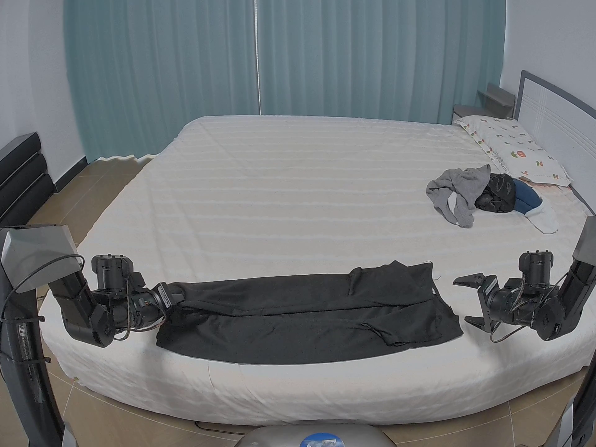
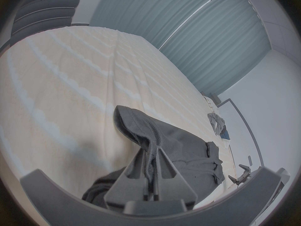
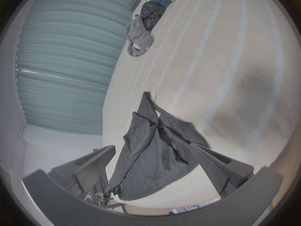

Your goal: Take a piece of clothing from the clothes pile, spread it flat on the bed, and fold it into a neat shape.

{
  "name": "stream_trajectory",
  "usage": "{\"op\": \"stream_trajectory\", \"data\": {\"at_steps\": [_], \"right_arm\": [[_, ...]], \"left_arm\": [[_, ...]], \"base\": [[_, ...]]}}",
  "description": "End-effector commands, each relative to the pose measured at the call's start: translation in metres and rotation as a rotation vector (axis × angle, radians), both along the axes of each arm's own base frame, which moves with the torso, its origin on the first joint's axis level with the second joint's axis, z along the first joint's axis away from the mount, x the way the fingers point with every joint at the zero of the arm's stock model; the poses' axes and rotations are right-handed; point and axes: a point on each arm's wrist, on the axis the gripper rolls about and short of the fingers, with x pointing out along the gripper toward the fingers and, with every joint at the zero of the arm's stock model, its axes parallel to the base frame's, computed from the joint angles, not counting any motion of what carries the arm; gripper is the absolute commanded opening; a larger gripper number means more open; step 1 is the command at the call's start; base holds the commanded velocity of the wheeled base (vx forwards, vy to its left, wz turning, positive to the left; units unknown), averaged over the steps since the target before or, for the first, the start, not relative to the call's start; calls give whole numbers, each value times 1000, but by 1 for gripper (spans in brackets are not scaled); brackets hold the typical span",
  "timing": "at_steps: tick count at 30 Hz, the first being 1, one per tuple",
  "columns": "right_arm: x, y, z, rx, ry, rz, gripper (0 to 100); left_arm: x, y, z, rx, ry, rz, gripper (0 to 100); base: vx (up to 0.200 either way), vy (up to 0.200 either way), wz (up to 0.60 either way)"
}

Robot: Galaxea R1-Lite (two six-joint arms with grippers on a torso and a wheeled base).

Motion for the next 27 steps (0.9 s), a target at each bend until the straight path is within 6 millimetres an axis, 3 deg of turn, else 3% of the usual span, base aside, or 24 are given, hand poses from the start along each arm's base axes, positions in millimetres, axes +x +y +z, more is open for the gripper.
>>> {"op": "stream_trajectory", "data": {"at_steps": [1,11,19,27], "right_arm": [[0,0,0,0,2,1,100],[0,1,0,0,2,4,100],[0,1,0,0,2,4,100],[-1,0,-1,0,3,1,100]], "left_arm": [[1,0,0,0,-2,1,0],[6,0,4,-11,-20,6,0],[12,-13,15,-72,-24,45,0],[11,-36,29,-48,-15,17,0]], "base": [[0,0,0],[0,0,0],[0,0,0],[0,-200,0]]}}
